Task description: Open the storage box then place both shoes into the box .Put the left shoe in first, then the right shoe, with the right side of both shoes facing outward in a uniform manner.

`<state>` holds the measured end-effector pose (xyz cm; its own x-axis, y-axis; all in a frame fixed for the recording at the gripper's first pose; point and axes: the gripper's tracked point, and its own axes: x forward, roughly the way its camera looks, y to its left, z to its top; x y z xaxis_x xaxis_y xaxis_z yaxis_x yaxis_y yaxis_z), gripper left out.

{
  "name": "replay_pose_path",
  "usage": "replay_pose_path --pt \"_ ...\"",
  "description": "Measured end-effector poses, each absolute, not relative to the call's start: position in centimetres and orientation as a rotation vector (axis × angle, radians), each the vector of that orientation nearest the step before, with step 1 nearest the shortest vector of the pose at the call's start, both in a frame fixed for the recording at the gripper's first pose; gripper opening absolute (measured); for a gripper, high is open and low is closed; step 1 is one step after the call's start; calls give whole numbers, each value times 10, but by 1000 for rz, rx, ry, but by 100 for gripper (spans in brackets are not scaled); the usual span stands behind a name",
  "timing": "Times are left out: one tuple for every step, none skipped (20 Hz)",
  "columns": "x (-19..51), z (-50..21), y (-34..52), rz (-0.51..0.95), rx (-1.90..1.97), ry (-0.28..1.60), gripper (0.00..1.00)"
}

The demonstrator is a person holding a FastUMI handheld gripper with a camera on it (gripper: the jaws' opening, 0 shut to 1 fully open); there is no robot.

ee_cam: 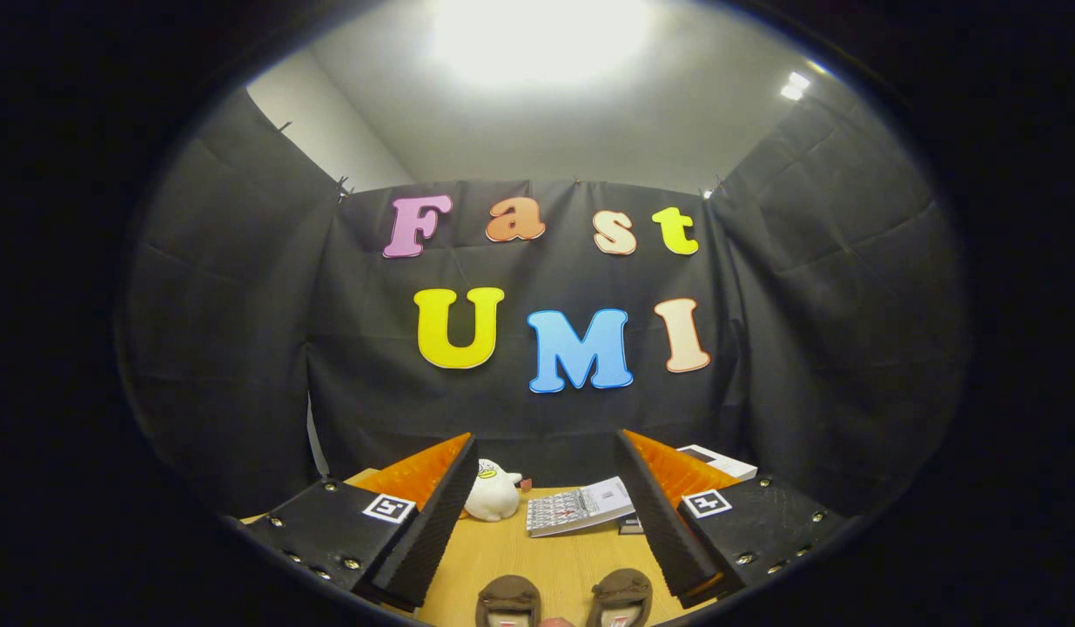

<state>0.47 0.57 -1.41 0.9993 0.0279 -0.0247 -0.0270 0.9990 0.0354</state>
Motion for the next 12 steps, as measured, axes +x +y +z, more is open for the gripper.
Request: replay_pose_path --pt "5 -13 6 28 39 26 96" --pt "6 -14 6 29 42 25 96" --pt "7 -12 6 29 49 23 96" --pt "7 -12 7 31 59 21 96" --pt "8 -12 9 34 67 20 96" --pt "7 -13 9 37 70 23 96" --pt "8 -15 10 41 69 25 96" --pt "7 -16 11 42 66 27 96" --pt "7 -19 11 43 66 32 96" --pt "6 -24 18 65 76 43 96" --pt "6 -30 26 91 92 59 96" --pt "3 -36 32 118 106 79 96"
